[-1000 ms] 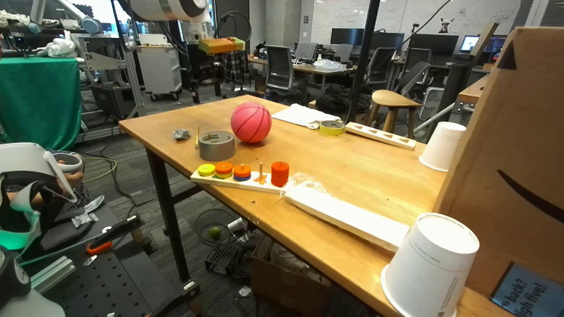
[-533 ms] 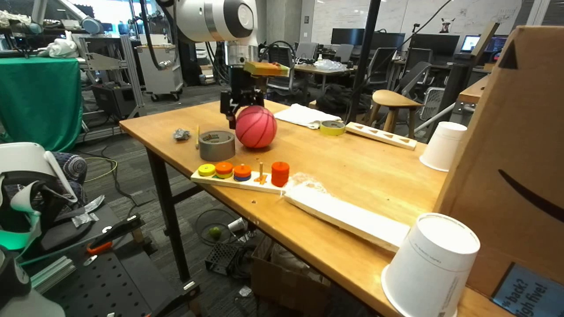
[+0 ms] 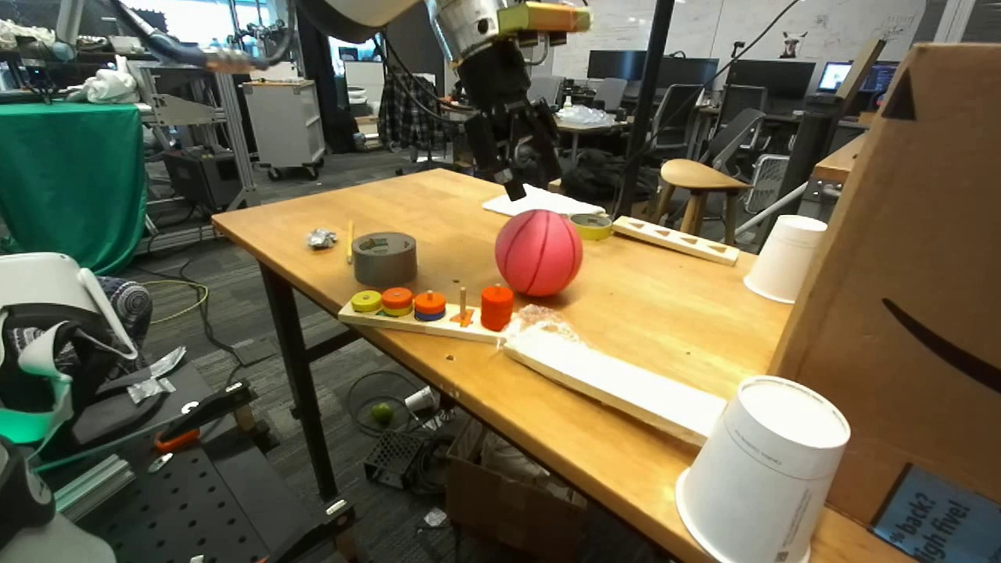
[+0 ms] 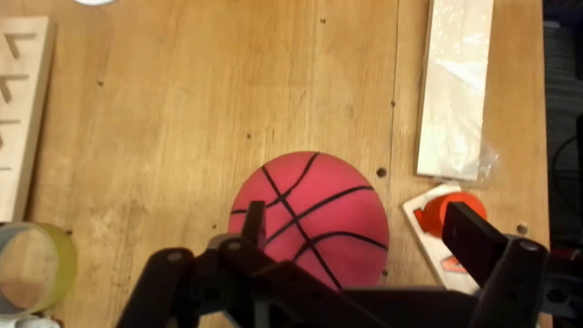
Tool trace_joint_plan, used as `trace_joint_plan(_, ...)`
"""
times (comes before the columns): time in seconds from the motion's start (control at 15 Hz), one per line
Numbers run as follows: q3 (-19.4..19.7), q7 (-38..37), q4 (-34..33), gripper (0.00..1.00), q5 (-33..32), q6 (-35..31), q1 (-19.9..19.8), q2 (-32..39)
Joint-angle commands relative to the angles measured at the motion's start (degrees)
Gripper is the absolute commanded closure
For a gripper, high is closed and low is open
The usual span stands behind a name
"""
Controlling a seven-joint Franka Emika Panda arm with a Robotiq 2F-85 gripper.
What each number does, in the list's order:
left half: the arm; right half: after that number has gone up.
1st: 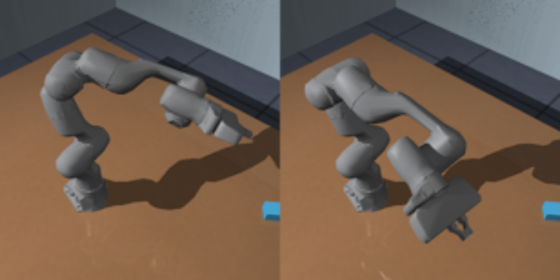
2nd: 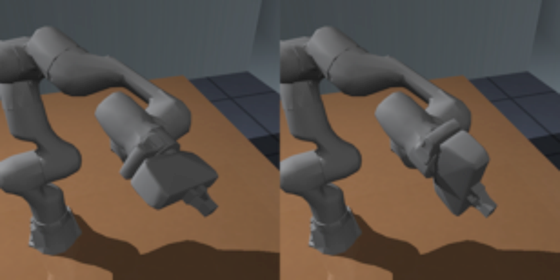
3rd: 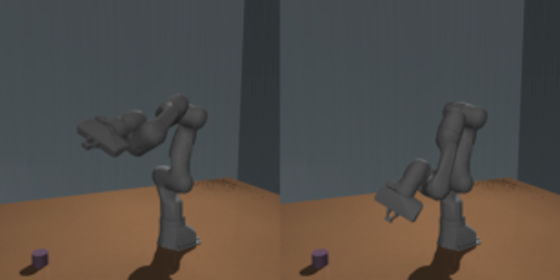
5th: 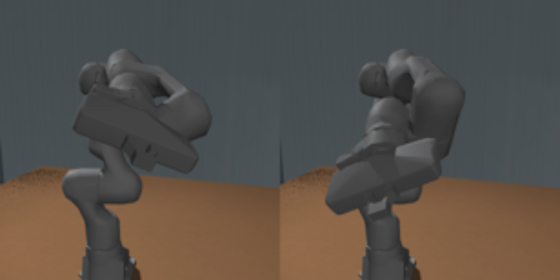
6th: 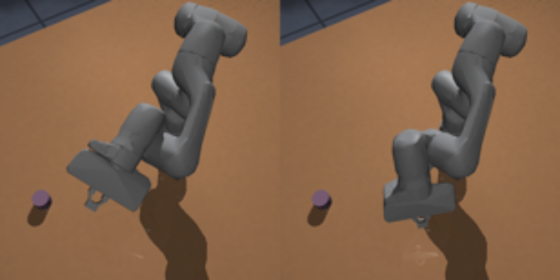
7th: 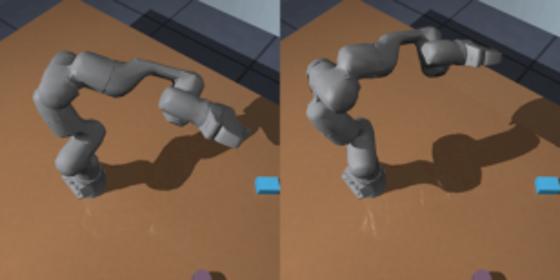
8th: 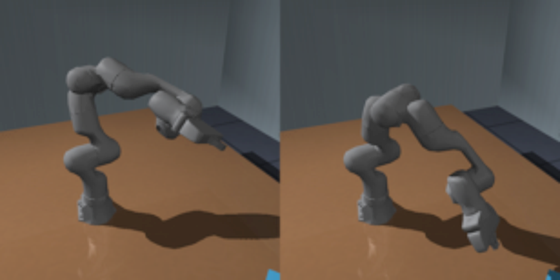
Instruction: Push the basketball between the two cups
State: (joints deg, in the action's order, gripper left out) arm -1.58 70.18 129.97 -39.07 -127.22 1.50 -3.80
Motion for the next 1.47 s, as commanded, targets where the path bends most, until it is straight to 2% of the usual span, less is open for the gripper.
trace_joint_plan(0.0, 1.37, -6.65, 12.92, 0.0, -9.23, -6.76, -1.45, -14.53)
trace_joint_plan(0.27, 2.23, -18.23, 24.97, 0.0, -11.88, -11.18, -1.01, -27.25)
trace_joint_plan(0.53, 2.52, -26.62, 32.09, 0.0, -3.97, -10.8, 3.33, -34.37)
trace_joint_plan(0.6, 1.48, -29.2, 28.22, 0.0, -1.53, -10.17, 4.62, -30.94)
trace_joint_plan(0.73, 0.49, -33.86, 29.2, 0.0, 1.1, -11.92, 6.37, -32.73)
trace_joint_plan(1.0, -1.59, -41.74, 28.67, 0.0, 0.37, -15.13, 7.25, -31.43)
trace_joint_plan(1.2, -1.48, -44.33, 28.69, 0.0, 4.12, -12.0, 8.77, -31.08)
trace_joint_plan(1.27, -1.35, -42.19, 28.67, 0.0, 1.64, -13.12, 7.89, -30.89)
trace_joint_plan(1.4, -1.5, -43.1, 28.7, 0.0, 2.99, -12.57, 8.1, -30.69)
